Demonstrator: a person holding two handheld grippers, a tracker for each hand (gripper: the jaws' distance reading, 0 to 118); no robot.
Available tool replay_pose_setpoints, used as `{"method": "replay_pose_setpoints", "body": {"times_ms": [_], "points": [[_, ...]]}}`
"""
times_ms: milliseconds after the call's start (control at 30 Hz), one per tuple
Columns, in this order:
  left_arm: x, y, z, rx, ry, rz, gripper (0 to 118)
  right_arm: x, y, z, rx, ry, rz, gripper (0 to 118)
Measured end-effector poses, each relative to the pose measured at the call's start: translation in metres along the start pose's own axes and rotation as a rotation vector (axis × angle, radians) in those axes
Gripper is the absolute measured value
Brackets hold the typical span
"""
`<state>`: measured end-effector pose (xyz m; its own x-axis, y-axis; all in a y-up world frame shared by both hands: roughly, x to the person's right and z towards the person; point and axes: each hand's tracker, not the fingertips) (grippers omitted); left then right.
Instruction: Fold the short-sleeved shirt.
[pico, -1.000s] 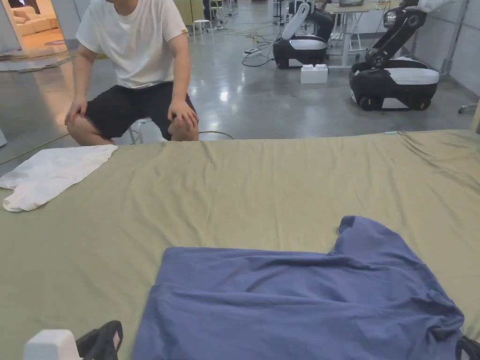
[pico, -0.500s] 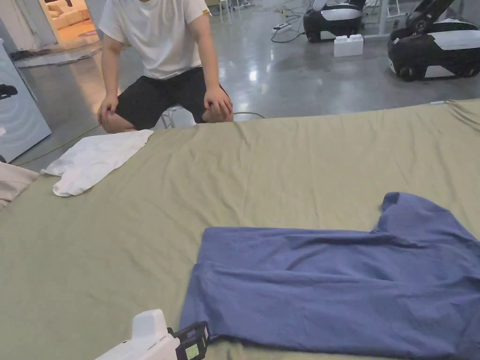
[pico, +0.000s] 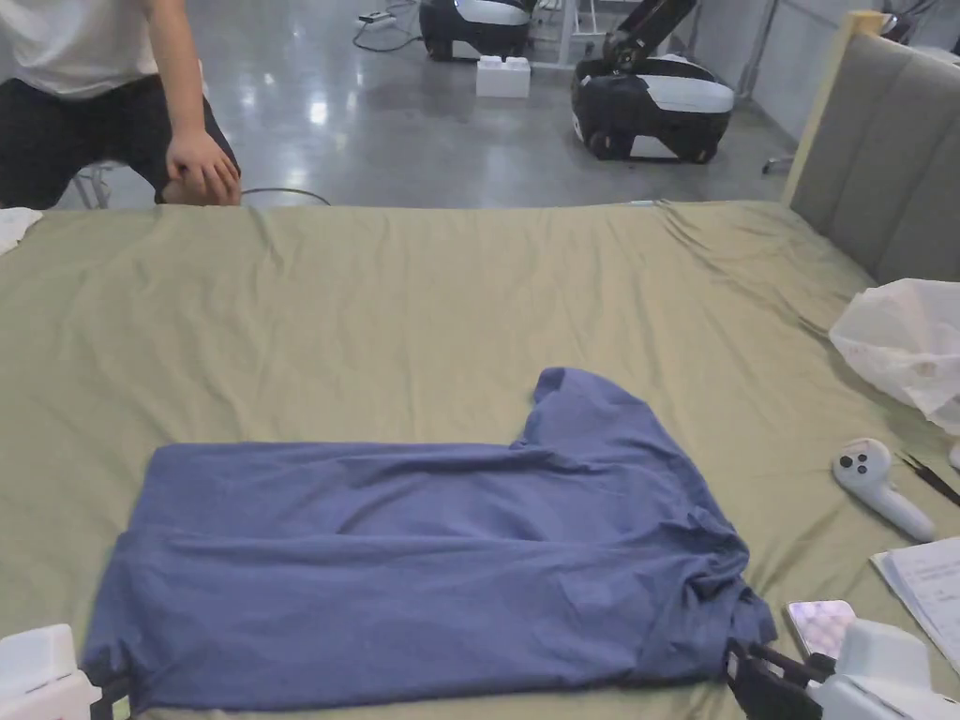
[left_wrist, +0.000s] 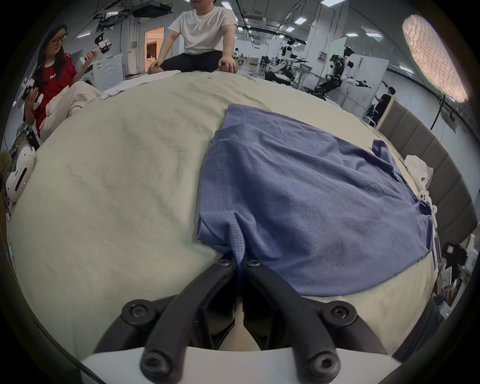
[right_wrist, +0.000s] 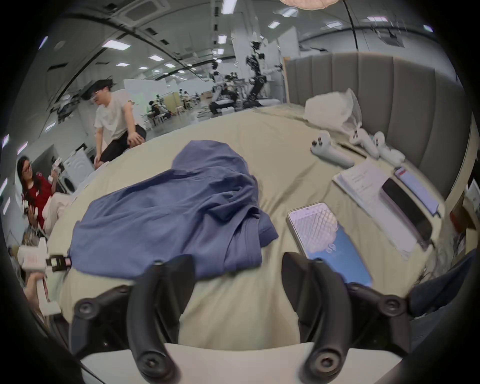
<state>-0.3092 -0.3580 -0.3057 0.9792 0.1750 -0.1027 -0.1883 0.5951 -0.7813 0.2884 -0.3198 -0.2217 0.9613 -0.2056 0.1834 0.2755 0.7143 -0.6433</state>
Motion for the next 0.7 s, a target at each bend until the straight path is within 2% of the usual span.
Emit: {"method": "replay_pose_setpoints", "body": {"times_ms": [67,133,200,233,267,300,433,567,700], "points": [[-0.002,0.000,0.000,-0.005,-0.007,0.016,0,0.004,0.006,-0.028,-0.024,0.004,-0.049,70],[-0.001,-0.001,0.000,-0.005,-0.006,0.015,0,0.005,0.008,-0.056,-0.089,-0.015,-0.054,70],[0.003,-0.001,0.003,-0.006,0.002,-0.005,0,0.006,0.005,-0.079,-0.183,-0.047,-0.049,47],[0.005,0.000,0.005,-0.007,0.005,-0.018,1,0.003,0.008,-0.075,-0.154,-0.112,-0.028,38],[0.005,0.001,0.007,-0.009,0.006,-0.024,0,-0.001,0.011,-0.066,-0.121,-0.073,-0.019,12],[0.004,0.002,0.009,-0.010,0.000,-0.025,0,-0.002,0.014,-0.062,-0.118,-0.082,0.023,6],[-0.015,0.003,0.041,0.045,-0.011,-0.050,0,-0.007,0.021,-0.032,-0.088,-0.104,0.105,6],[-0.040,-0.013,0.093,0.091,-0.070,0.061,0,-0.009,0.012,0.000,-0.089,-0.104,0.103,6],[-0.042,-0.057,0.134,0.039,-0.045,-0.022,0,-0.004,-0.020,0.036,-0.109,-0.101,0.133,6]]}}
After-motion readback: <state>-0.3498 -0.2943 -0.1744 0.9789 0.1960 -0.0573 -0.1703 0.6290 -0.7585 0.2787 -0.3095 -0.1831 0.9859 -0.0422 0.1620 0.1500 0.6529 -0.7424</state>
